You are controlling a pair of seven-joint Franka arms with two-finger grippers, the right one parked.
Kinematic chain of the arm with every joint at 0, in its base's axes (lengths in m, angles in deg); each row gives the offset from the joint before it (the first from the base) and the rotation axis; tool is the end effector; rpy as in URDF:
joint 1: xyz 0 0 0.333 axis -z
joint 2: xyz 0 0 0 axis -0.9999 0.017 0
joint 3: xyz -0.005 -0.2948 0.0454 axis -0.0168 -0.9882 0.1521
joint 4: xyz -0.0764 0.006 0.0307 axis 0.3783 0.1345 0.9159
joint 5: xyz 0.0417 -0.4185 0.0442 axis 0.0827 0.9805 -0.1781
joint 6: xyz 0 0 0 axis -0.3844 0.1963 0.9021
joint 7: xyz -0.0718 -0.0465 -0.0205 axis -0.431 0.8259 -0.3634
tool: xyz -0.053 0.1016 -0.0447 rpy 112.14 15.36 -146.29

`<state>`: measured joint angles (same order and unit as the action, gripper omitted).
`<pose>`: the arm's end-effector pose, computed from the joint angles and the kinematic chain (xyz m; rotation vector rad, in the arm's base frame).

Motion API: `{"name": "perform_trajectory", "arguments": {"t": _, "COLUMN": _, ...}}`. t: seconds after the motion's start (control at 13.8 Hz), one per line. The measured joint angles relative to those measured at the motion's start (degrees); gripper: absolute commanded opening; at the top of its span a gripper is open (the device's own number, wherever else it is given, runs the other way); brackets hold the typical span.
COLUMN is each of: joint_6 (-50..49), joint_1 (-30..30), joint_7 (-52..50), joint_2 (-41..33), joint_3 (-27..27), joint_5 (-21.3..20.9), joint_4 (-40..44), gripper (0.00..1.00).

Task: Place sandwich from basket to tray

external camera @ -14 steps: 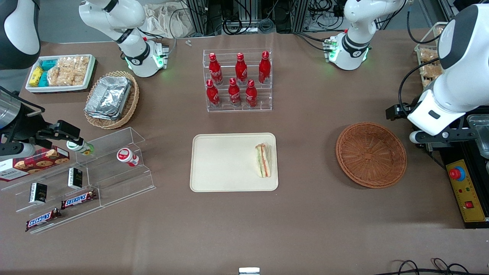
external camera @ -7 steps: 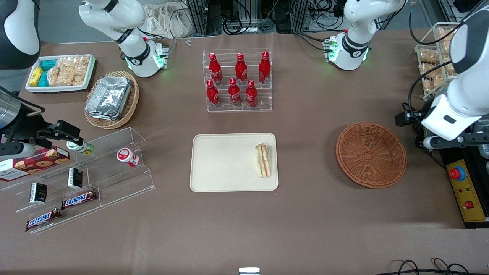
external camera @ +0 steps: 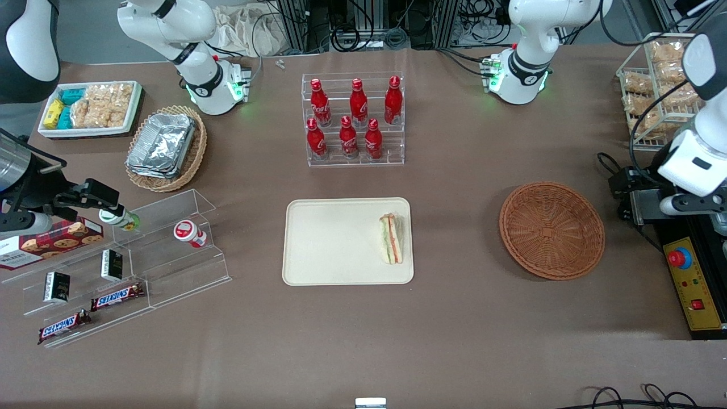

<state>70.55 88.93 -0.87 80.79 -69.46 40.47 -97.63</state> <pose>0.5959 -0.0073 0.5128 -3.0651 -0.0133 -0.0652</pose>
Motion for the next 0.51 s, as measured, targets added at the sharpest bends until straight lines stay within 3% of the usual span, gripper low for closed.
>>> {"name": "perform_trajectory", "arguments": {"t": 0.22, "joint_6": 0.0, "joint_1": 1.5, "joint_7": 0.0, "joint_2": 0.4, "joint_3": 0.9, "joint_5": 0.3, "joint_4": 1.0, "gripper": 1.0}}
{"name": "perform_trajectory", "arguments": {"t": 0.51, "joint_6": -7.1, "joint_1": 2.9, "joint_7": 0.0, "joint_2": 4.4, "joint_3": 2.9, "joint_5": 0.5, "joint_4": 9.8, "gripper": 1.0}}
